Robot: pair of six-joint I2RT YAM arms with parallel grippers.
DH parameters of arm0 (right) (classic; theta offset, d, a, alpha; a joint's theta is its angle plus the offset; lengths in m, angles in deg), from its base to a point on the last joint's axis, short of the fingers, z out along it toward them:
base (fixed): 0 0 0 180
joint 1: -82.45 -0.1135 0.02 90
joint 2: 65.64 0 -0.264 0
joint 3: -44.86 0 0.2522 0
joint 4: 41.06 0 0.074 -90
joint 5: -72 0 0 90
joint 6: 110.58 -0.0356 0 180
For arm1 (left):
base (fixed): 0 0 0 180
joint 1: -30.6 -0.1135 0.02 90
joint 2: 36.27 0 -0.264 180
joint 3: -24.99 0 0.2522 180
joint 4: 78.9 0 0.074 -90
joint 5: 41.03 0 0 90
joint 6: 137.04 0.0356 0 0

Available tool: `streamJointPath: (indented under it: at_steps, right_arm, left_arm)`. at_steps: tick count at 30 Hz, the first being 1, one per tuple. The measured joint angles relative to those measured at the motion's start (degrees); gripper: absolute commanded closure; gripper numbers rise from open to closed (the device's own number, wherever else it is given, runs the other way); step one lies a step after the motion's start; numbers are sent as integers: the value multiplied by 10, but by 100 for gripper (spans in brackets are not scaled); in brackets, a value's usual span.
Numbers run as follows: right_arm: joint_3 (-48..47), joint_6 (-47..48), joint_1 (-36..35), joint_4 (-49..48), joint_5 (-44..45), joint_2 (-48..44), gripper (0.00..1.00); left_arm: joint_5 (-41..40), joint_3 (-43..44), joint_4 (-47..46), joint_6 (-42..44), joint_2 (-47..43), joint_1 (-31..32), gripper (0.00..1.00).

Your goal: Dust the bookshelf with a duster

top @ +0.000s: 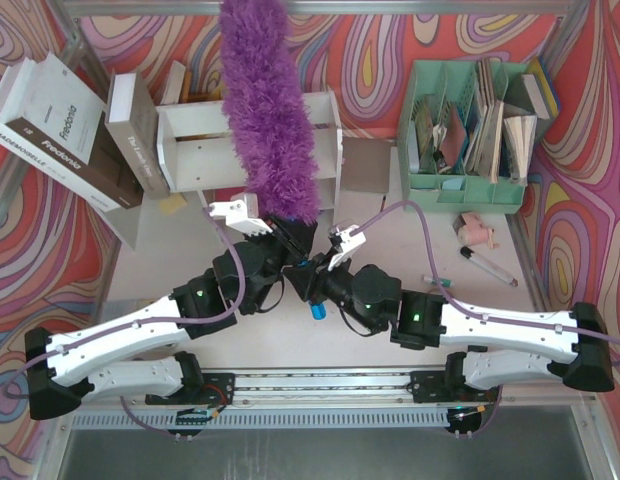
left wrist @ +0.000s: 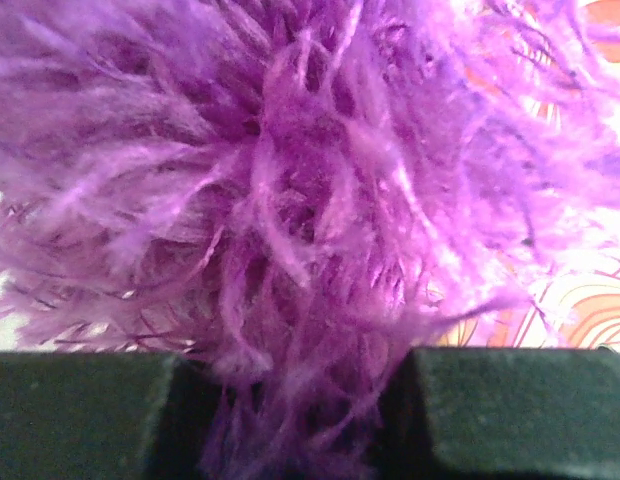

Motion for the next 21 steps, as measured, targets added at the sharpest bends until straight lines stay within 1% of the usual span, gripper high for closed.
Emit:
streamJointPath:
  at_steps: [1,2,3,5,7,9,11,14,18,21]
  right_arm:
    - [0,0,0,0,1,-1,93]
    - [0,0,0,0,0,-1,98]
    - [0,0,0,1,0,-1,100]
    - [0,0,0,2,1,-2,100]
    - [0,2,0,10,1,-4,100]
    - [0,3,0,20,2,-6,100]
    - [0,4,0,26,5,-9,100]
    - [2,12,0,31,13,-19,100]
    - [2,39,0,43,21,-37,100]
    - [2,67,0,68,19,-52,100]
  left_arm:
    - [0,0,0,0,0,0,89]
    - [0,0,0,-1,0,0,83]
    - [-1,0,0,-1,0,0,72]
    - [-4,0,1,-1,0,1,57]
    - [-10,5,9,-4,0,2,44]
    - [-18,16,19,-7,0,2,29]
    - [-27,27,33,-8,-2,2,21]
    - [-37,37,52,-5,-9,2,3]
    - [-55,54,95,9,-26,3,2]
    - [-74,97,156,43,-41,2,2]
